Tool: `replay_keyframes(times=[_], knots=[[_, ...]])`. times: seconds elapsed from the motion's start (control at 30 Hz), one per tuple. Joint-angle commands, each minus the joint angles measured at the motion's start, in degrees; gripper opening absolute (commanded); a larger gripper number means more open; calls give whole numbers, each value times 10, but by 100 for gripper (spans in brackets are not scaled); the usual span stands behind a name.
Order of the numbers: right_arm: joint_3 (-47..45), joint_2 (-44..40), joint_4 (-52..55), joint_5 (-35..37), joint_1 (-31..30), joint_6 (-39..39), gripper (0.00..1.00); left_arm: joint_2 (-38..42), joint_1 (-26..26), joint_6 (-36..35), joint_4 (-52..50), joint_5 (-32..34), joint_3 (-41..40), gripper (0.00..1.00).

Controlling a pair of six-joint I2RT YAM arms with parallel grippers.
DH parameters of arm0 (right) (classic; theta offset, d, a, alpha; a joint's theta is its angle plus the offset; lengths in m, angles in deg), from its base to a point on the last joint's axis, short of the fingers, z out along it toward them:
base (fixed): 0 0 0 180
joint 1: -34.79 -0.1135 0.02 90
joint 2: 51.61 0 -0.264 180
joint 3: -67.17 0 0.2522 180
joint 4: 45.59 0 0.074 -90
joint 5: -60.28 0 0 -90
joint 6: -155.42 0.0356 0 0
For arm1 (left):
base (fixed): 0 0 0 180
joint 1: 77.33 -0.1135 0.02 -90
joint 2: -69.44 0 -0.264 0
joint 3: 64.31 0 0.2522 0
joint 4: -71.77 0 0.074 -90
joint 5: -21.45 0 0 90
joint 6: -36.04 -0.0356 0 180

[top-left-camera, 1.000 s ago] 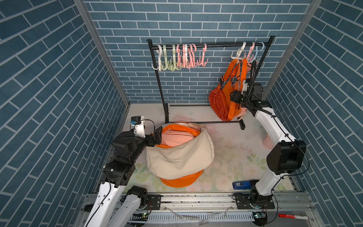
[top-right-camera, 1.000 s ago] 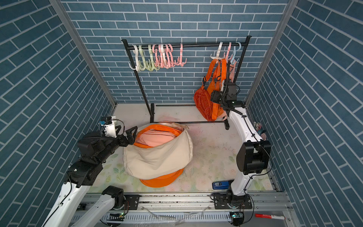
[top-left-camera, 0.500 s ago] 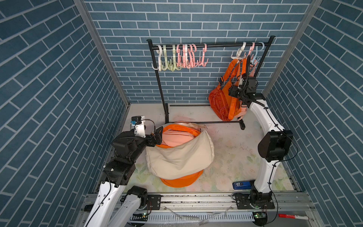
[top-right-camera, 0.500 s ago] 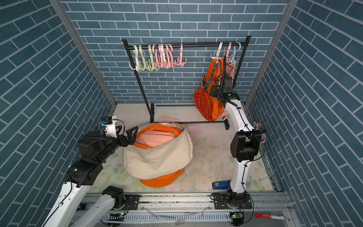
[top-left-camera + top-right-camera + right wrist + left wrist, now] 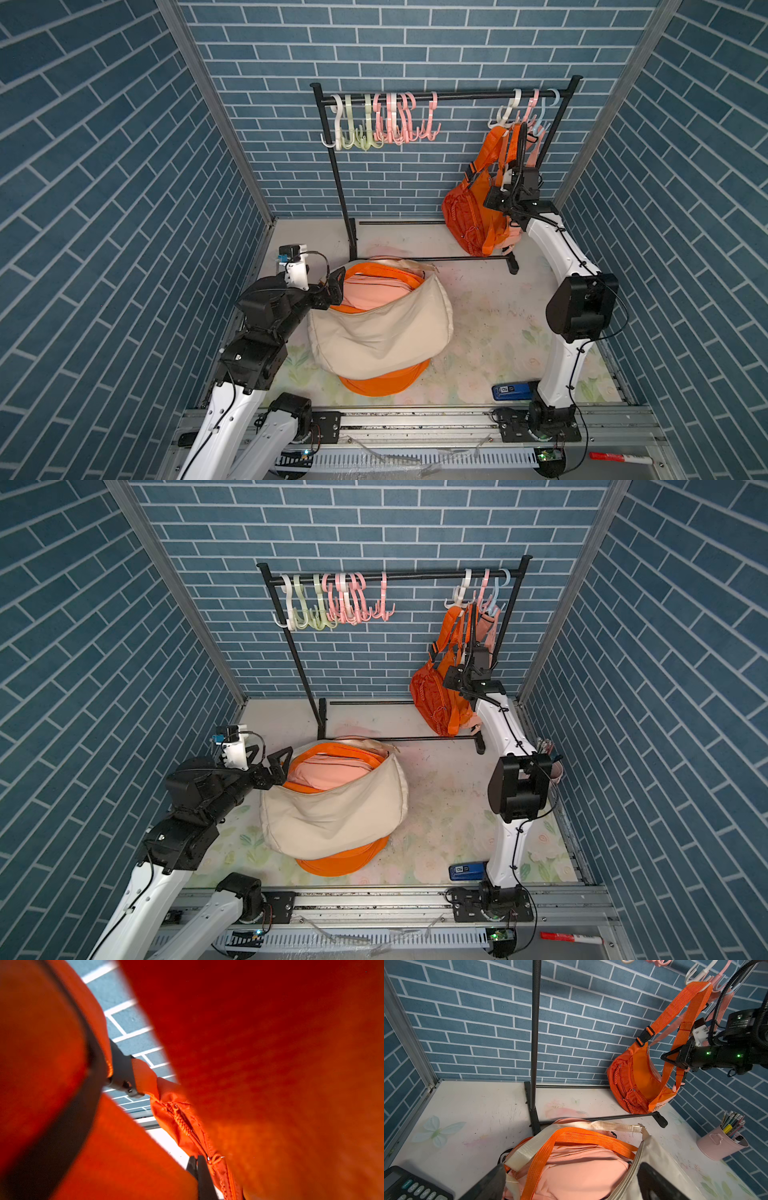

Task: Take the bag off the hook
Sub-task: Pick up the bag from the hook.

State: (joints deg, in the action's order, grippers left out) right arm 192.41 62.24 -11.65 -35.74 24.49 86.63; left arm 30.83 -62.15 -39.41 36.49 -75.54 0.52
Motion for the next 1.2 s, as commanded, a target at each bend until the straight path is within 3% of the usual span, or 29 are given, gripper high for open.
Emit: replay_keyframes(times=[0.0, 0.9, 1.03, 1.17], knots=[[-8, -45, -6, -23, -9, 13, 0, 2, 1, -1, 8, -1, -5, 99], [4, -109, 51, -51, -154, -32, 0, -12, 0, -19, -2, 31, -8, 99], [-18, -134, 54, -61, -165, -39, 0, -15, 0, -20, 12, 18, -10, 99], [-32, -159, 61, -63, -166, -42, 0, -17, 0, -7, 89, -34, -36, 99]])
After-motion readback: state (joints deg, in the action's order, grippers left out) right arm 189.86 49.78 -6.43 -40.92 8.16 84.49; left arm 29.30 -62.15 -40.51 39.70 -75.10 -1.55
